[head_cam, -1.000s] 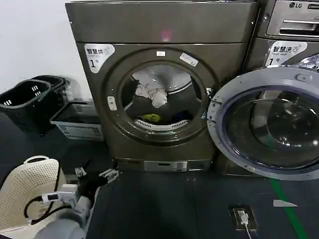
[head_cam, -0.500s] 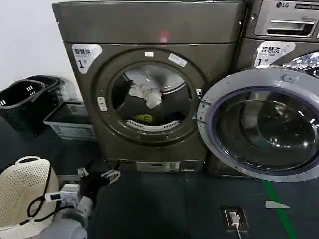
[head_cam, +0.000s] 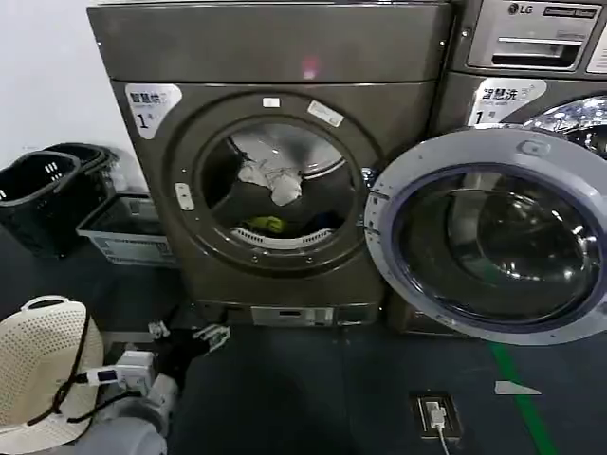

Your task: Grasp the clothes from the dryer.

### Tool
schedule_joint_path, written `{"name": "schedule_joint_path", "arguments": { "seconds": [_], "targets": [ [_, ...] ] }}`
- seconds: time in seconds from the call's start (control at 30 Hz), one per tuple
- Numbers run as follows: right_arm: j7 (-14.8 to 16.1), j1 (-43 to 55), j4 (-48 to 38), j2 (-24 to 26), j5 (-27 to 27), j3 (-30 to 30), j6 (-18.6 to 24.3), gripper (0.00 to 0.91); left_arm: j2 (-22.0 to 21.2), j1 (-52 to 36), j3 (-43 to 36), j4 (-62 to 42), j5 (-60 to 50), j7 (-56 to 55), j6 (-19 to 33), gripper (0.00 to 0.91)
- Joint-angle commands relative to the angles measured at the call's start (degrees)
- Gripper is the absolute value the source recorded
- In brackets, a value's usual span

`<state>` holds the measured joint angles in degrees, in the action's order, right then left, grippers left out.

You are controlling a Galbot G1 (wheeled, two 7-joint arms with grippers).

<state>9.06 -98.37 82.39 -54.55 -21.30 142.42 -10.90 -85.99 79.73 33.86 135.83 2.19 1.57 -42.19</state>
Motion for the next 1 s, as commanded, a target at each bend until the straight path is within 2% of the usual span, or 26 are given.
{"name": "schedule_joint_path", "arguments": {
  "seconds": [0.03, 0.37, 0.57, 1.0],
  "targets": [
    [0.0, 0.0, 0.1, 0.0, 0.0, 0.2, 0.0, 0.907, 0.1, 0.0, 0.0, -0.1, 0.2, -0.1, -2.8, 0.907],
    [-0.6, -0.2, -0.3, -0.3, -0.3, 0.6, 1.3, 0.907, 0.1, 0.0, 0.0, 0.2, 0.1, 0.1, -2.8, 0.907],
    [-2.4, -0.1, -0.4, -0.3, -3.4, 1.5, 1.8, 0.907, 0.1, 0.1, -0.3, 0.7, -1.0, 0.7, -2.8, 0.907],
    [-2.7, -0.6, -0.5, -0.7, -4.7, 2.2, 2.4, 0.907, 0.2, -0.1, -1.8, 0.1, -1.3, -0.3, -2.8, 0.907]
  ]
}}
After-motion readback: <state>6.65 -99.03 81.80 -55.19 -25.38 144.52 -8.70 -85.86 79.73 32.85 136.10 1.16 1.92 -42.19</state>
